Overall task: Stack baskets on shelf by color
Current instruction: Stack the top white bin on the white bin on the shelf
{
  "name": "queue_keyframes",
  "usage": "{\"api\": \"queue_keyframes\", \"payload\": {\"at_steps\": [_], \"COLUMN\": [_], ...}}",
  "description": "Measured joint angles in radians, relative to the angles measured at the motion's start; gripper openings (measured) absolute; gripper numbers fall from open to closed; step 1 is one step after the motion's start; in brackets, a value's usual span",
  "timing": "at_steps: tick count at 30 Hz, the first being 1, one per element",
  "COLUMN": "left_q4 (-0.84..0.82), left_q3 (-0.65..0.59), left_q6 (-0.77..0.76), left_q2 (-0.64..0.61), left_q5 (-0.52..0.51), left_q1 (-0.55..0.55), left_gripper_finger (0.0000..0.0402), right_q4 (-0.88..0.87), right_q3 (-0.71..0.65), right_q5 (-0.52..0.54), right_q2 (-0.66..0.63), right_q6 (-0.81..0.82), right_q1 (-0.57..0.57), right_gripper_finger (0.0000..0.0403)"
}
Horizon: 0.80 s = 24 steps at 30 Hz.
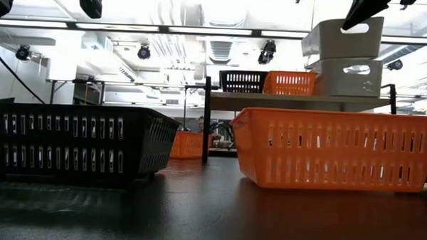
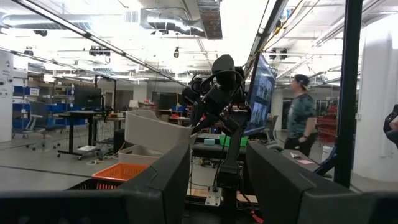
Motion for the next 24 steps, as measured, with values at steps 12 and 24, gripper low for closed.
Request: {"api": "queue_keyframes", "payload": {"at_steps": [12, 24], "left_q4": [0.0, 0.0], "left_q3": [0.0, 0.0], "left_q6": [0.0, 0.0], "left_q2": [0.0, 0.0], "left_q5": [0.0, 0.0], "left_q1": [0.0, 0.0], "left_gripper_finger": [0.0144, 0.0144], "right_q4": [0.0, 0.004], "right_q3": [0.0, -0.028], "right_q5": [0.0, 0.0], "right_q2": [0.0, 0.0], "right_q6": [0.0, -0.001], "right_q1": [0.0, 0.0], "right_gripper_finger": [0.0008, 0.0008]}}
